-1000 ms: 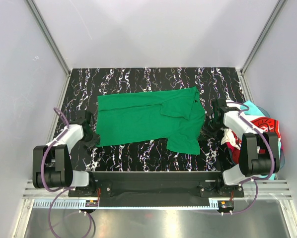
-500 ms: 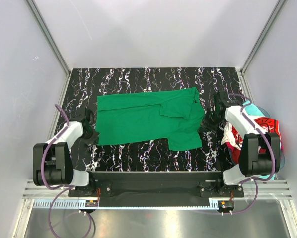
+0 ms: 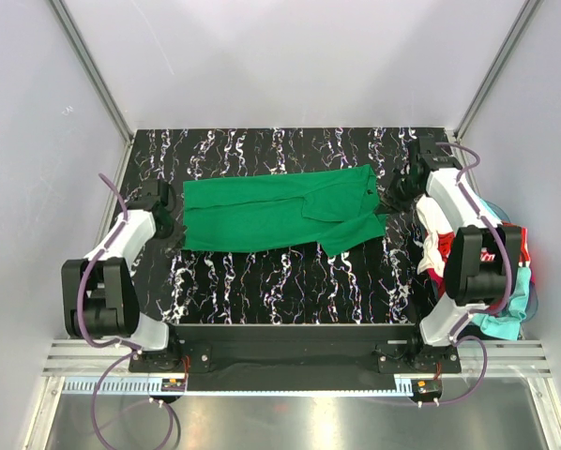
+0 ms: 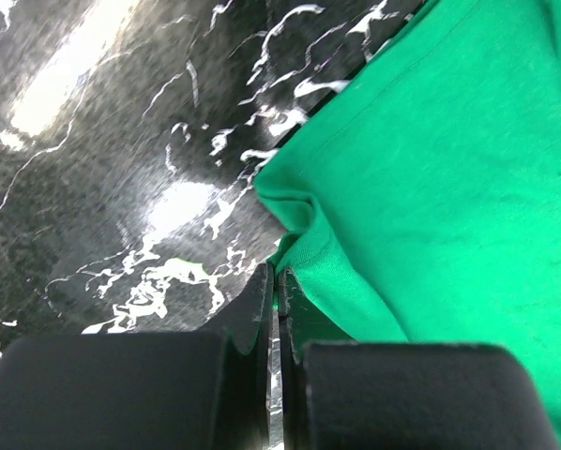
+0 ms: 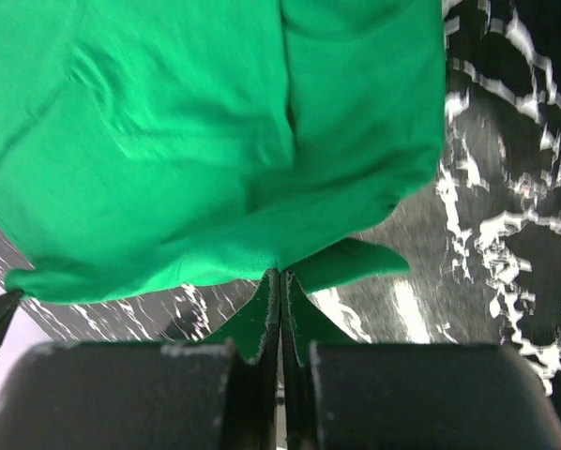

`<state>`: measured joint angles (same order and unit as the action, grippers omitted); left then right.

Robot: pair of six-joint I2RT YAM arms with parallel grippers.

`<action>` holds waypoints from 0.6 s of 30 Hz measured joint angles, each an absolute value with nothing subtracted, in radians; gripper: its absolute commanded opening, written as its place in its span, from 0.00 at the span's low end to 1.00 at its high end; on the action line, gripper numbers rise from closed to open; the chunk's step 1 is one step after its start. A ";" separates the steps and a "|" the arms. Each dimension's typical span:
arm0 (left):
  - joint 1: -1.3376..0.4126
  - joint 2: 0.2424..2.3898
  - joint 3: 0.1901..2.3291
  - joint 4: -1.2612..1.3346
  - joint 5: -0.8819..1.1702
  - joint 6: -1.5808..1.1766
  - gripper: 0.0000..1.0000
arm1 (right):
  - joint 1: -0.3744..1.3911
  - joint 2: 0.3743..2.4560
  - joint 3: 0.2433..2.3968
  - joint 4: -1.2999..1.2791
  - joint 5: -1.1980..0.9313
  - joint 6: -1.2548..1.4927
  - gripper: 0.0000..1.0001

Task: Fold and stack the t-shirts
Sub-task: Fold the tshirt

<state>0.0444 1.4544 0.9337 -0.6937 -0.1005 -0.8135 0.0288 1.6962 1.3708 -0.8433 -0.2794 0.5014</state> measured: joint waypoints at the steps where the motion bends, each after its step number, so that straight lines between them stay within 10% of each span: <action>1: 0.044 1.468 0.949 -0.696 -0.101 -0.815 0.00 | 0.025 1.713 1.395 -0.846 -0.279 0.501 0.00; 18: 0.044 1.774 1.296 -0.707 -0.100 -0.825 0.00 | -0.029 2.019 1.733 -0.877 -0.282 0.503 0.00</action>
